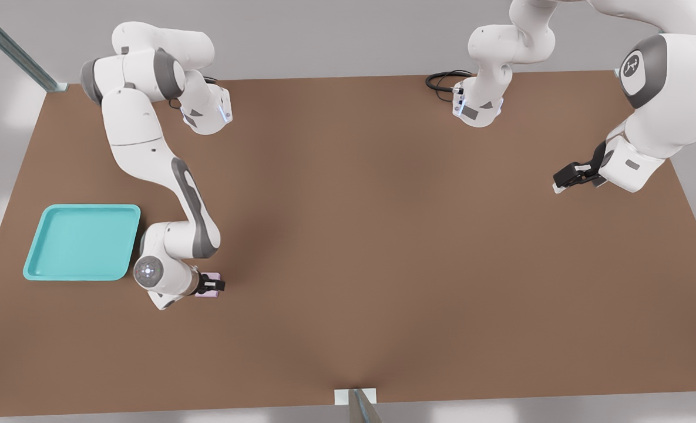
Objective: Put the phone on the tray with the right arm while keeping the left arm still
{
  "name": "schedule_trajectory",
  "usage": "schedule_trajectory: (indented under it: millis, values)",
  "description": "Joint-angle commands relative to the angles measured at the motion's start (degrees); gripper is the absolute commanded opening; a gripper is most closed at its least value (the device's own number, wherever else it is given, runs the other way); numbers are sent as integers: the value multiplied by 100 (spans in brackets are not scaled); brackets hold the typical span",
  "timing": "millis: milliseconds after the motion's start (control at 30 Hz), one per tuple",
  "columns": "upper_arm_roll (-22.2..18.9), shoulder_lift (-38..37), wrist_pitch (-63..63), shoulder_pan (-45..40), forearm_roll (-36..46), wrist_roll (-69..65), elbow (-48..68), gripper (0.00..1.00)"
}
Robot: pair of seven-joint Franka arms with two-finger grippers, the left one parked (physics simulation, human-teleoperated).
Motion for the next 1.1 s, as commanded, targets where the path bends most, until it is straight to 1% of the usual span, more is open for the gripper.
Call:
schedule_trajectory:
  millis: [0,467,500,600,700,900,967,1033,1067]
  values:
    - [-2,15,131,2,-5,-228,-22,100]
    - [-2,217,236,-16,4,-281,-13,99]
    - [-2,226,236,-16,4,-281,-22,95]
    - [-2,226,219,-16,4,-290,-13,78]
    - [-2,217,210,-16,4,-308,-5,68]
    - [-10,42,140,-68,-92,-308,13,67]
    - [-10,-195,122,-200,-93,-536,-101,67]
    - [-19,-547,122,-455,-93,-782,-488,67]
    - [-116,-697,122,-525,-93,-1019,-637,67]
